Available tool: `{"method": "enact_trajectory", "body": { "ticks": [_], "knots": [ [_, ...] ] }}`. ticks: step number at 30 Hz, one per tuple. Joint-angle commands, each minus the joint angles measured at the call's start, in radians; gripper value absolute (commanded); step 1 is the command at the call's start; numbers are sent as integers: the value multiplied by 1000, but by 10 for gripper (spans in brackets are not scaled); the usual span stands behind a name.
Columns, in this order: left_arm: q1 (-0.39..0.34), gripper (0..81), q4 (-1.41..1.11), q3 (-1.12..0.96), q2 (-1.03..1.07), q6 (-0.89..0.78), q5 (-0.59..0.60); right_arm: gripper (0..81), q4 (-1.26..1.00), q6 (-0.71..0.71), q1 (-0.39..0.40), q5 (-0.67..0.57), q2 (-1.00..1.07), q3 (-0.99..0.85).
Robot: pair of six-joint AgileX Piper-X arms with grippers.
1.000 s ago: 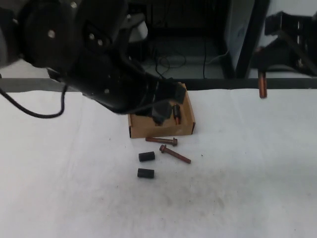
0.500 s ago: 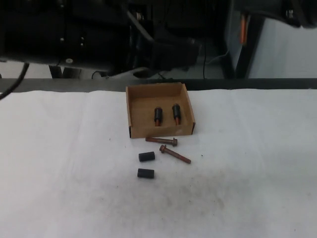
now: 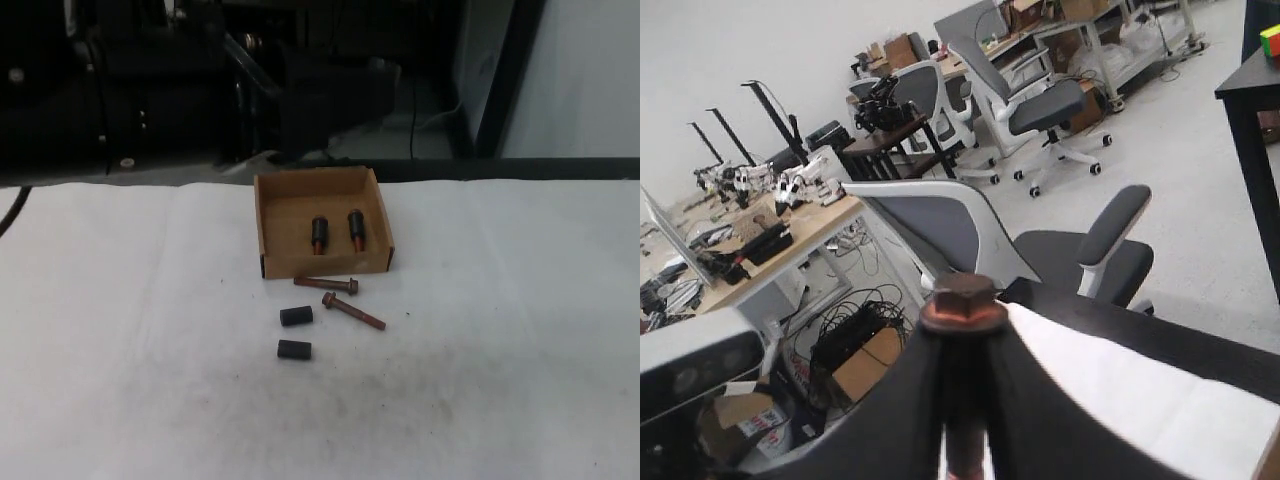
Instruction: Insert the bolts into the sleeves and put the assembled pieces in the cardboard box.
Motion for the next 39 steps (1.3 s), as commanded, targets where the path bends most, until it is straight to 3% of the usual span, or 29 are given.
{"method": "enact_trajectory", "body": {
  "ticks": [1,12,16,25,39],
  "knots": [
    [-3,9,-51,20,-12,32,-73,0,-46,3,4,30,-14,-3],
    [29,9,-584,315,-36,-133,-60,0,-104,-44,4,59,-50,-3],
    [45,9,-723,372,-36,-152,-23,0,-182,-38,45,59,-81,80],
    [44,9,-738,383,-36,-98,95,0,-487,11,133,104,-165,393],
    [44,9,-636,462,-38,21,137,0,-507,-72,156,49,-165,465]
  ]
}}
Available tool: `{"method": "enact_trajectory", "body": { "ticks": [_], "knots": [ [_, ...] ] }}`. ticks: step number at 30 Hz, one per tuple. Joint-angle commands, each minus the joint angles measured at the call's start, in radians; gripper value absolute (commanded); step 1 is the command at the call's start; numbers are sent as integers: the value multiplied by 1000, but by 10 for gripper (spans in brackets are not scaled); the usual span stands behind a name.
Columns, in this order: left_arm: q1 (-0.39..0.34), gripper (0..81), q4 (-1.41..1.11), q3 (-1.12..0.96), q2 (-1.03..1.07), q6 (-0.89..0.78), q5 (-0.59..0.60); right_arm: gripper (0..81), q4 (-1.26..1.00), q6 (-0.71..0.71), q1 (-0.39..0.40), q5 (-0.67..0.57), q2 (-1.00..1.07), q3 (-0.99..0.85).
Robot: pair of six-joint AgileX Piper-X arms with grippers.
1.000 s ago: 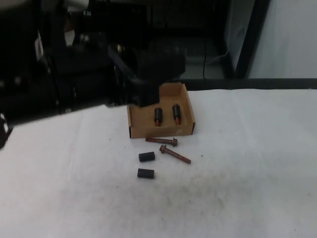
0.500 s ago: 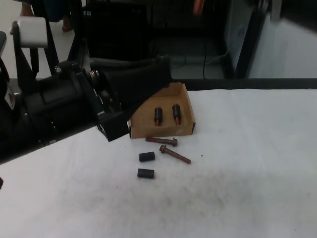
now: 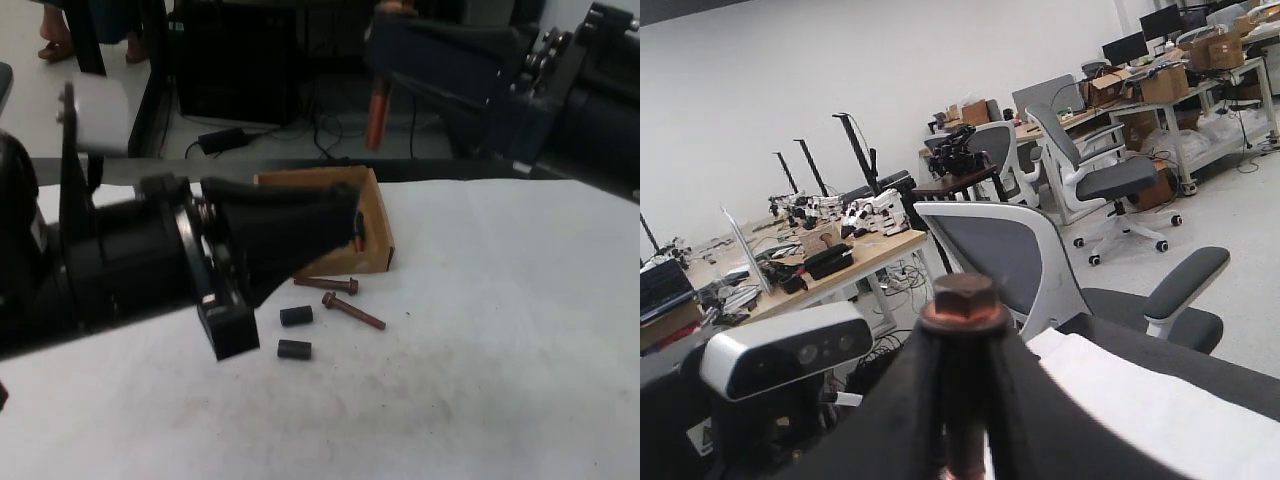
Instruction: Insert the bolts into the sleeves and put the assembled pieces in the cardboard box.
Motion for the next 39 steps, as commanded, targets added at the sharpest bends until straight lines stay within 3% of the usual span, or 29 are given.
{"method": "enact_trajectory", "body": {
  "ticks": [1,8,18,39],
  "knots": [
    [2,9,-37,37,-13,33,14,0,-22,-19,3,-7,-13,4],
    [2,9,-199,106,-14,-11,-71,0,-122,53,3,-7,-13,56],
    [2,9,-245,107,-14,-55,-84,0,-154,77,12,-17,-8,84],
    [0,9,-335,107,-14,-197,16,0,-194,98,23,-132,-6,84]
  ]
}}
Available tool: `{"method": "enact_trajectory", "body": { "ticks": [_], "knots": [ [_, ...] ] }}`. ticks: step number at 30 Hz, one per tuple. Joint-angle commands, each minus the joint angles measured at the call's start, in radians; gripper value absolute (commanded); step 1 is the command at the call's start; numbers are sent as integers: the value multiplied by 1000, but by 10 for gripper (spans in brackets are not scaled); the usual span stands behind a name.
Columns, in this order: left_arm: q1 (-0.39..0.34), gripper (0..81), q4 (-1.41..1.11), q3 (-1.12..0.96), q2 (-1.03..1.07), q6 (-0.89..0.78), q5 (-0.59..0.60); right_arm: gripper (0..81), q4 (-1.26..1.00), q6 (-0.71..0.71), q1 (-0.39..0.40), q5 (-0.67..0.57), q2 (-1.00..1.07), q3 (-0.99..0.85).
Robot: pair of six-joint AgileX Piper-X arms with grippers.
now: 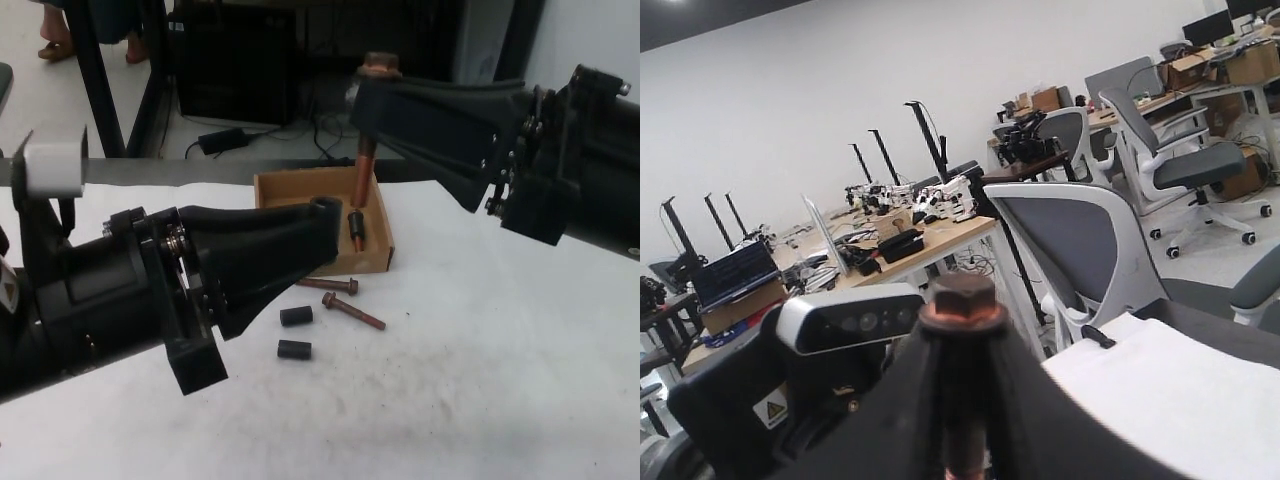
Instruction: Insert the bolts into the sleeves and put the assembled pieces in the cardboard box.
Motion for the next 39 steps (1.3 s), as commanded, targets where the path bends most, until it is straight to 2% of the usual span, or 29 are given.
{"method": "enact_trajectory", "body": {
  "ticks": [1,13,27,39],
  "knots": [
    [0,9,-42,0,-10,-10,25,0,-58,21,4,-32,-6,-2],
    [-104,9,-42,0,-10,-15,-13,0,-63,43,4,-65,-6,-2],
    [-67,9,-41,0,-10,23,-51,0,-79,43,4,-68,-6,-2],
    [-67,9,-91,0,-10,-4,-59,0,-79,51,4,-68,-6,-4]
  ]
}}
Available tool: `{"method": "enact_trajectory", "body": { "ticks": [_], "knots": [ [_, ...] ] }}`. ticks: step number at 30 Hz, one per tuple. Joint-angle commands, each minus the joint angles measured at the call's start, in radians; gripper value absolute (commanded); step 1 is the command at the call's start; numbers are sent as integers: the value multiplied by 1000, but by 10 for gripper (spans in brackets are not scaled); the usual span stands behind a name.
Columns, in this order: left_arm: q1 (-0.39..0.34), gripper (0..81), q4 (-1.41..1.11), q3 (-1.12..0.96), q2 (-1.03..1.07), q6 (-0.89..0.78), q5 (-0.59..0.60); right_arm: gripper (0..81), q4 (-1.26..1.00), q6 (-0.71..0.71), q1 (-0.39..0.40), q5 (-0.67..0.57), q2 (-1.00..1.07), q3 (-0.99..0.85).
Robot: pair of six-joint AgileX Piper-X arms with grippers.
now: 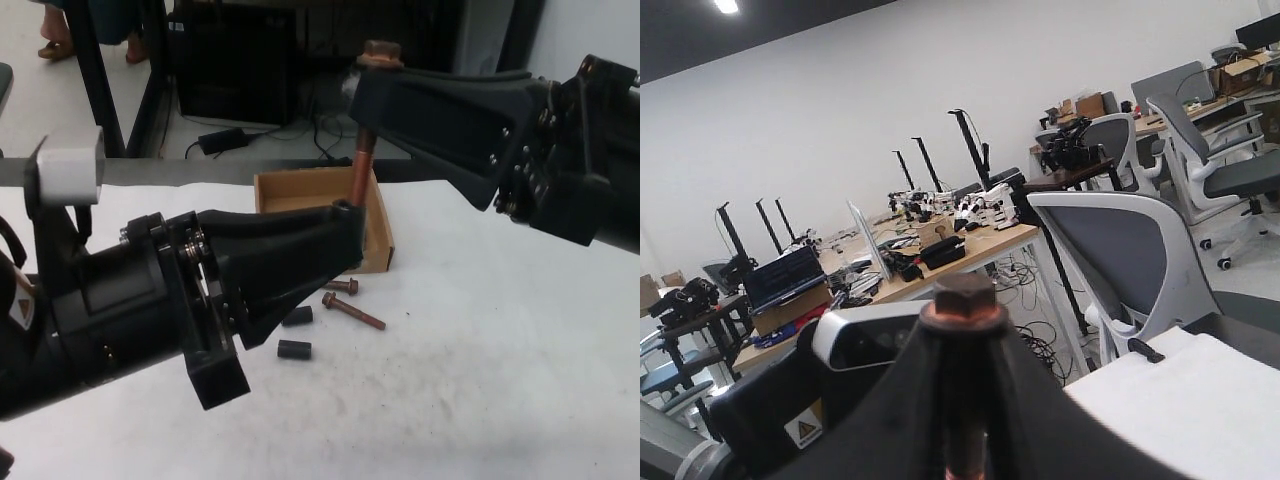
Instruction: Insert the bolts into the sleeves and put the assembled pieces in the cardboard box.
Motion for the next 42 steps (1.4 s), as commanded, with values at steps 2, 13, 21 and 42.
{"method": "enact_trajectory", "body": {
  "ticks": [2,13,21,42],
  "knots": [
    [2,9,-49,-2,-10,2,4,0,-20,1,4,-8,-6,-2],
    [2,9,-71,-2,-10,-42,22,0,-20,-1,4,-15,-6,-2],
    [2,9,-61,-2,-10,-51,60,0,-37,-15,4,-15,-6,-2],
    [2,9,-75,-2,-10,-54,77,0,-27,-61,4,-15,-6,-2]
  ]
}}
